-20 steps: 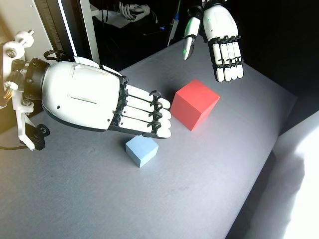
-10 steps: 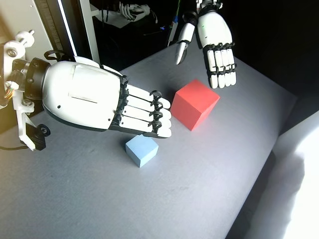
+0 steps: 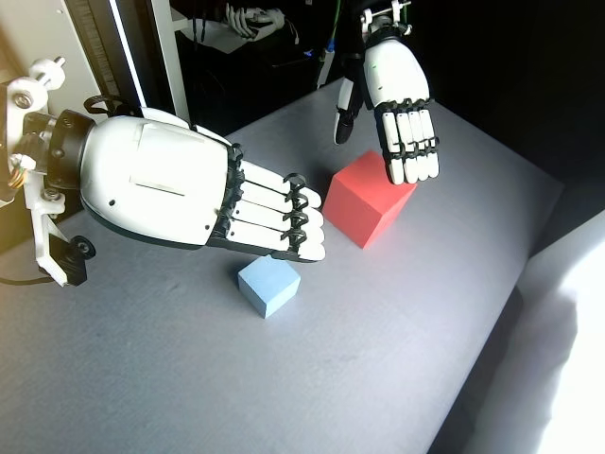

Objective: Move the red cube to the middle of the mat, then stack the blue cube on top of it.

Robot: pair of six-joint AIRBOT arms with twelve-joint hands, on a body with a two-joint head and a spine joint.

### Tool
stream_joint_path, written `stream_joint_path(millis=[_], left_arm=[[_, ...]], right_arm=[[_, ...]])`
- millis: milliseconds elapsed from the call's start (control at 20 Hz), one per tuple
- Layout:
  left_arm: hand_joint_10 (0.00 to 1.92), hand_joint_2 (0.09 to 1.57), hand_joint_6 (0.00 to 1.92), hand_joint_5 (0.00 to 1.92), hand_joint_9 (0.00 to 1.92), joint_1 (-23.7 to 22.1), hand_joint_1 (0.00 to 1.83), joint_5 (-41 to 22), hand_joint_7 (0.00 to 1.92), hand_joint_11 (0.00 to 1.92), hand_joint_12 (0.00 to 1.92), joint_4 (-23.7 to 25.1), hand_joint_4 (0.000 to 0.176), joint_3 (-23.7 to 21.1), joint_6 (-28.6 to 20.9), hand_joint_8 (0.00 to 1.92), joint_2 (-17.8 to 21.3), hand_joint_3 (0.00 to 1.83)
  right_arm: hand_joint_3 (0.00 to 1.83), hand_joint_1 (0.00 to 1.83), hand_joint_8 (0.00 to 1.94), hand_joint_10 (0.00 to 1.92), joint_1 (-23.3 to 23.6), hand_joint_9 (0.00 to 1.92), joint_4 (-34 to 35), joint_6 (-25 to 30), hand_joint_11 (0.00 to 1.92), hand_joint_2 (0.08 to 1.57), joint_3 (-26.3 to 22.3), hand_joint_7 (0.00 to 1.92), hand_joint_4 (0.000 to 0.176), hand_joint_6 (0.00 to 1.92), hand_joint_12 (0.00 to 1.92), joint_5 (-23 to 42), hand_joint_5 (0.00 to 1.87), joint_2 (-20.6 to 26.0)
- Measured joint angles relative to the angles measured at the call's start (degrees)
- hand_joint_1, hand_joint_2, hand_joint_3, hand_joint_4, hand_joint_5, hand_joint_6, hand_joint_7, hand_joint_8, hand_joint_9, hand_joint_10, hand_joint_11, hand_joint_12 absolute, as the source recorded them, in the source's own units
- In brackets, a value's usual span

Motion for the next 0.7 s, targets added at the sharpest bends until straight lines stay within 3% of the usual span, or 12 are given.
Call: stream_joint_path(millis=[300,400,700], left_arm=[[0.0,0.93,0.0,0.0,0.0,0.0,1.1,-0.76,0.0,0.0,0.0,-6.82,0.0,0.2,5.75,0.0,-0.59,0.01],[0.0,0.91,0.0,0.0,0.0,0.0,1.08,-0.72,0.0,0.0,0.0,-7.63,0.0,0.9,6.54,0.0,-0.87,0.0],[0.0,0.9,0.0,0.0,0.0,-1.07,1.12,2.99,0.0,0.0,0.0,-10.01,0.0,4.0,9.49,0.0,-2.49,0.0]], right_arm=[[0.0,0.0,0.01,0.01,0.0,0.04,0.0,-0.02,0.03,1.22,0.0,0.06,0.0,0.01,0.04,0.02,0.06,0.0],[0.0,0.0,0.0,0.01,0.0,0.06,0.0,0.0,0.0,1.23,0.0,0.08,0.0,0.0,0.18,-0.02,0.07,0.0],[0.0,0.0,0.0,0.01,0.0,0.08,-0.02,-0.09,0.0,1.22,0.0,0.1,0.0,0.01,0.23,0.04,0.09,0.0]])
